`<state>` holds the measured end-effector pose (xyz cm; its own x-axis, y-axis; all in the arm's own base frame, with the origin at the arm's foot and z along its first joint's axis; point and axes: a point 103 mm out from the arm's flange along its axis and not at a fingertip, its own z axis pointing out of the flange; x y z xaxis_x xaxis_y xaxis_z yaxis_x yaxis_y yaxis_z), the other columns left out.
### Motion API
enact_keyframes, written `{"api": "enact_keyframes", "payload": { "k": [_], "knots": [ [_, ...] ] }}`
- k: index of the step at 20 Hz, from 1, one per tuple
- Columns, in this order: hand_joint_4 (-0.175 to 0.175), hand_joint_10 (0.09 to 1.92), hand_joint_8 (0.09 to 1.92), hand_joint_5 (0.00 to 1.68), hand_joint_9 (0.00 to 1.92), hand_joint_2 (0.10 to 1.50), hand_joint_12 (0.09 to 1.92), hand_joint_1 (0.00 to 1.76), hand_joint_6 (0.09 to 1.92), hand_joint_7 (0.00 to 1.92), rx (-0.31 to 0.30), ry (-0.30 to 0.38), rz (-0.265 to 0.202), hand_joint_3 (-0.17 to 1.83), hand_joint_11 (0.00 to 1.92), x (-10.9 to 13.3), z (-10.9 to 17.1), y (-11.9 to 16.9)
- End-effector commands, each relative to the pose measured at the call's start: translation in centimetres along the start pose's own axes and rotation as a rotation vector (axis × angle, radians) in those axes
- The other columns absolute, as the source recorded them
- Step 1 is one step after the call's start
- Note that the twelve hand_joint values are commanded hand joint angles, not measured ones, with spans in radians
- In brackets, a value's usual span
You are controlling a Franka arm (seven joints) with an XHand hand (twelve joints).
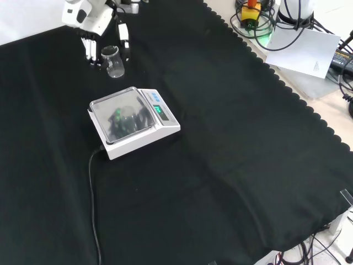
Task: Put the beaker on the electronic balance.
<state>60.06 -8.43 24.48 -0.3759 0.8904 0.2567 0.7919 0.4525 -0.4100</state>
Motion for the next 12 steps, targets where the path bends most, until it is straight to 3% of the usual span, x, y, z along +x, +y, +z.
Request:
{"api": "enact_keyframes", "payload": {
  "k": [1, 12],
  "knots": [
    [-0.175, 0.79, 0.93, 0.86, 1.09, 1.18, 0.8, 1.14, 1.19, 0.84, 0.004, 0.003, -0.045, 0.0, 1.11, 1.5, 0.4, 1.6],
    [-0.175, 0.78, 0.92, 0.86, 1.1, 1.18, 0.8, 1.14, 1.19, 0.85, 0.04, 0.004, -0.097, 0.0, 1.12, 3.1, 1.6, 4.0]
  ]
}}
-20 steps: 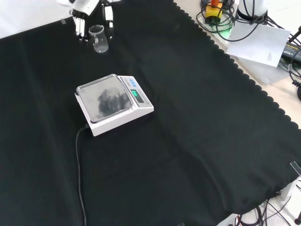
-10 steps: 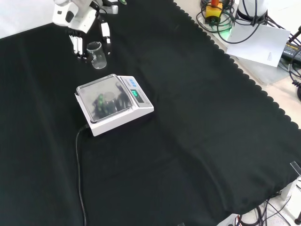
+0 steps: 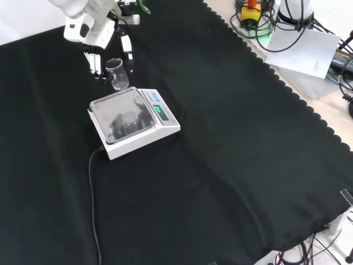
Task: Put the beaker on the electronic balance.
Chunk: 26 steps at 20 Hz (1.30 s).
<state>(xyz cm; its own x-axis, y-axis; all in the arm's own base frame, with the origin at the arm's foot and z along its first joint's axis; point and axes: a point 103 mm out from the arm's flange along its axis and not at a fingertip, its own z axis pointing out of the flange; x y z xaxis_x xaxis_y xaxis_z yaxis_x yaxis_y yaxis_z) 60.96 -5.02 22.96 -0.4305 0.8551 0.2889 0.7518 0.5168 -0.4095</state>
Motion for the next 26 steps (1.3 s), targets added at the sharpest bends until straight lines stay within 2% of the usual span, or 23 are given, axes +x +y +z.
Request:
{"api": "enact_keyframes", "payload": {
  "k": [1, 10, 14, 21, 26],
  "knots": [
    [-0.175, 0.78, 0.92, 0.86, 1.1, 1.18, 0.8, 1.14, 1.19, 0.85, 0.021, 0.002, -0.028, 0.0, 1.12, 0.7, 0.7, 1.4],
    [-0.175, 0.78, 0.92, 0.87, 1.1, 1.18, 0.79, 1.14, 1.18, 0.85, 0.047, 0.017, -0.043, 0.0, 1.12, 0.6, 2.7, 2.9],
    [-0.175, 0.78, 0.92, 0.87, 1.1, 1.17, 0.79, 1.14, 1.18, 0.85, 0.039, -0.005, -0.031, 0.0, 1.12, 0.5, 3.7, 3.1],
    [-0.175, 0.78, 0.92, 0.87, 1.1, 1.17, 0.79, 1.14, 1.17, 0.85, -0.014, -0.069, -0.016, 0.0, 1.12, 1.1, 4.7, 3.2],
    [-0.175, 0.78, 0.92, 0.87, 1.11, 1.17, 0.79, 1.14, 1.17, 0.86, -0.01, -0.066, -0.013, 0.0, 1.12, 1.2, 5.2, 3.7]
  ]
}}
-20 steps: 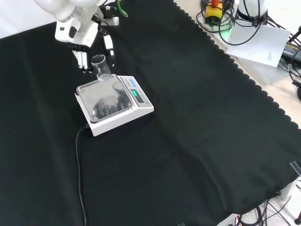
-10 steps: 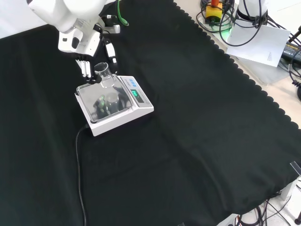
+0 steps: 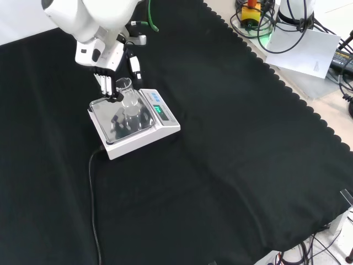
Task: Put the beaker on the electronic balance.
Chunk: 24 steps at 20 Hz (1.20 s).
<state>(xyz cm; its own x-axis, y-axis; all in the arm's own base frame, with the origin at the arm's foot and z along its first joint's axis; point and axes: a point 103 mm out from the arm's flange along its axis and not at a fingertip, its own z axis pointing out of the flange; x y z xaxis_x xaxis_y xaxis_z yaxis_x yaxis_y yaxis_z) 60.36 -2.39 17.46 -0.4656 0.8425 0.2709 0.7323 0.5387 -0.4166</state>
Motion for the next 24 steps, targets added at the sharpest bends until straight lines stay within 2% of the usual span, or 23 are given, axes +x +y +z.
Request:
{"api": "enact_keyframes", "payload": {
  "k": [1, 8, 12, 24],
  "knots": [
    [-0.175, 0.78, 0.92, 0.87, 1.11, 1.17, 0.79, 1.14, 1.17, 0.86, -0.025, -0.032, 0.013, 0.0, 1.12, 0.2, 0.0, 0.6],
    [-0.175, 0.78, 0.92, 0.87, 1.11, 1.17, 0.8, 1.14, 1.17, 0.86, -0.031, -0.038, 0.021, 0.0, 1.12, 0.1, -0.2, 0.8],
    [-0.175, 0.79, 0.92, 0.88, 1.11, 1.17, 0.8, 1.14, 1.17, 0.86, 0.004, -0.042, 0.021, 0.0, 1.12, 0.1, -0.3, 1.6],
    [-0.175, 0.79, 0.92, 0.88, 1.1, 1.17, 0.8, 1.14, 1.17, 0.86, 0.038, -0.048, 0.029, 0.0, 1.11, -0.2, 0.0, 2.3]
  ]
}}
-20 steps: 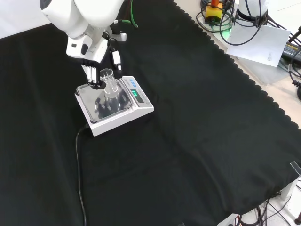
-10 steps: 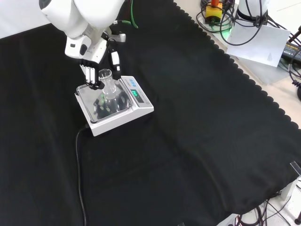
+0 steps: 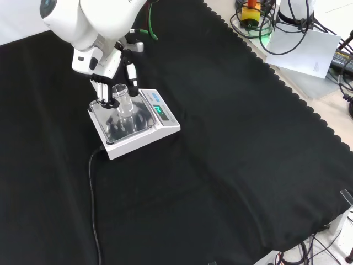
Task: Put the beaker on the electronic balance.
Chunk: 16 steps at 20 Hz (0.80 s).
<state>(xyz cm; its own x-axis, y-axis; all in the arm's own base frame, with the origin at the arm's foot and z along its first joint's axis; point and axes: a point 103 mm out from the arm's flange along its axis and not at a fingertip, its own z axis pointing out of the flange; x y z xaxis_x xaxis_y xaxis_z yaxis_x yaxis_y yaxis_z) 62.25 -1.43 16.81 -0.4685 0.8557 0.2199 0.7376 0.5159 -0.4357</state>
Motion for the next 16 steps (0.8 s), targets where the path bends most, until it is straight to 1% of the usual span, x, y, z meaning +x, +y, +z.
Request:
{"api": "enact_keyframes", "payload": {
  "k": [1, 6, 9, 10, 12, 14, 16],
  "knots": [
    [-0.175, 0.79, 0.92, 0.88, 1.1, 1.17, 0.8, 1.14, 1.17, 0.86, 0.023, -0.002, 0.002, 0.0, 1.11, 0.08, 0.34, 0.13],
    [-0.175, 0.79, 0.92, 0.88, 1.1, 1.17, 0.8, 1.14, 1.17, 0.86, 0.014, -0.002, -0.001, 0.0, 1.11, 0.19, 0.39, 0.02],
    [-0.175, 0.79, 0.92, 0.88, 1.1, 1.17, 0.8, 1.14, 1.17, 0.86, 0.013, 0.013, -0.001, 0.0, 1.11, 0.07, 0.57, -0.14],
    [-0.175, 0.78, 0.91, 0.88, 1.11, 1.17, 0.79, 1.14, 1.16, 0.85, 0.013, 0.019, -0.001, 0.0, 1.13, 0.03, 0.61, -0.21],
    [-0.175, 0.68, 0.89, 0.89, 1.14, 1.16, 0.76, 1.14, 1.13, 0.8, 0.013, 0.026, 0.003, 0.0, 1.21, -0.03, 0.66, -0.37],
    [-0.151, 0.54, 0.84, 0.81, 1.21, 1.1, 0.71, 1.13, 0.95, 0.75, 0.017, 0.025, 0.008, -0.09, 1.35, -0.09, 0.72, -0.48],
    [-0.127, 0.45, 0.82, 0.75, 1.2, 1.04, 0.67, 1.08, 0.84, 0.69, 0.02, 0.01, 0.016, -0.15, 1.39, -0.05, 0.8, -0.49]
  ]
}}
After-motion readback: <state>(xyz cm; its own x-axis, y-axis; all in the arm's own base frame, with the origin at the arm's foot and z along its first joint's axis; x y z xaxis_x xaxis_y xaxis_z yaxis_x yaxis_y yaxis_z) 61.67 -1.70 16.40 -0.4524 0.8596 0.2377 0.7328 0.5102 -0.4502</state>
